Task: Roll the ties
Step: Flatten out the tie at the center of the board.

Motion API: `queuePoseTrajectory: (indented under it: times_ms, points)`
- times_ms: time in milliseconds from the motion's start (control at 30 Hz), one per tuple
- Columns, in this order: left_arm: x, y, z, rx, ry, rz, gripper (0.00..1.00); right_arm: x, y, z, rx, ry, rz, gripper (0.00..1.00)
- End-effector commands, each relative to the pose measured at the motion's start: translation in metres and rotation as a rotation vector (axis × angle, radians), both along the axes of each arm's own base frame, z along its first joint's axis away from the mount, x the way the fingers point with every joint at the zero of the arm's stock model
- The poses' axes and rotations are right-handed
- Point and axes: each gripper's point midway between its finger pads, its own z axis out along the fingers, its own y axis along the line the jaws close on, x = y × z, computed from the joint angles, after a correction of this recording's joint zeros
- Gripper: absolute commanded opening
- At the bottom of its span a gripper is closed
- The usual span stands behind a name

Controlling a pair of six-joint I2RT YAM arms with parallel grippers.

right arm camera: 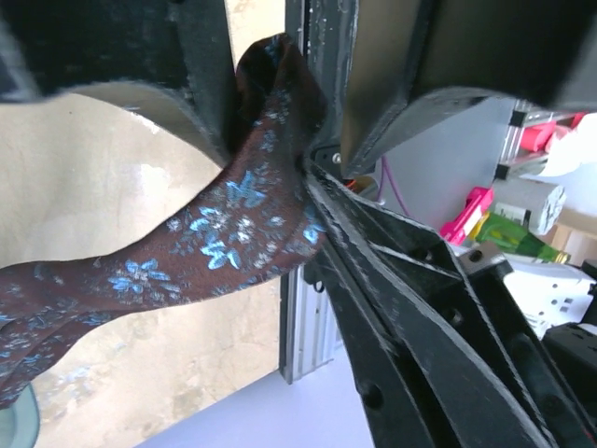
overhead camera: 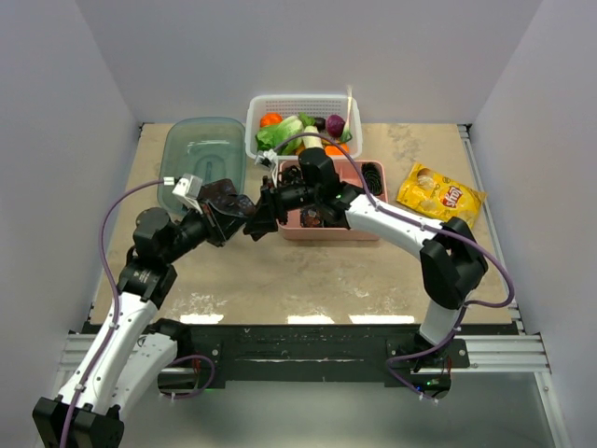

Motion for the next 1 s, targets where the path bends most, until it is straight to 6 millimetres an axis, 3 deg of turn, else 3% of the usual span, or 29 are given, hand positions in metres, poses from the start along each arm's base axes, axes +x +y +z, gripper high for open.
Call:
queuePoseTrajectory:
  times_ms: [0, 100, 133, 233, 300, 400, 433, 500, 533, 633, 867, 967]
  points:
    - [0.003, -0.007, 0.046, -0.076, -0.124, -0.033, 0.0, -0.009, 0.002, 0.009, 0.049, 0.023, 0.066, 0.4]
    - [0.005, -0.01, 0.049, -0.091, -0.127, -0.049, 0.0, -0.01, 0.003, 0.013, 0.064, 0.03, 0.075, 0.29]
    - [0.005, -0.01, 0.049, -0.093, -0.128, -0.051, 0.0, -0.01, 0.003, 0.013, 0.067, 0.033, 0.075, 0.18]
    - [0.007, -0.009, 0.049, -0.089, -0.127, -0.038, 0.0, -0.008, 0.003, 0.018, 0.077, 0.033, 0.066, 0.01]
    - [0.01, -0.005, 0.052, -0.081, -0.133, -0.01, 0.0, -0.005, 0.002, 0.021, 0.078, 0.031, 0.047, 0.0]
    - [0.018, 0.004, 0.057, -0.049, -0.136, 0.062, 0.1, 0.007, 0.0, 0.026, 0.08, 0.037, -0.02, 0.0]
    - [0.019, 0.008, 0.051, -0.027, -0.109, 0.081, 0.25, 0.015, -0.004, 0.027, 0.082, 0.04, -0.047, 0.0]
    - [0.024, 0.015, 0.065, -0.021, -0.131, 0.132, 0.49, 0.027, -0.009, 0.034, 0.09, 0.058, -0.113, 0.0]
    - [0.025, 0.017, 0.067, -0.015, -0.13, 0.143, 0.69, 0.044, -0.016, 0.033, 0.085, 0.068, -0.189, 0.0]
    - [0.029, 0.019, 0.082, -0.032, -0.148, 0.167, 0.95, 0.072, -0.039, 0.046, 0.121, 0.112, -0.34, 0.0]
    - [0.039, -0.004, 0.089, -0.08, -0.165, 0.046, 0.96, 0.122, -0.106, 0.082, 0.172, 0.236, -0.839, 0.0]
    - [0.044, -0.018, 0.089, -0.102, -0.151, -0.036, 0.96, 0.122, -0.12, 0.099, 0.233, 0.309, -0.932, 0.0]
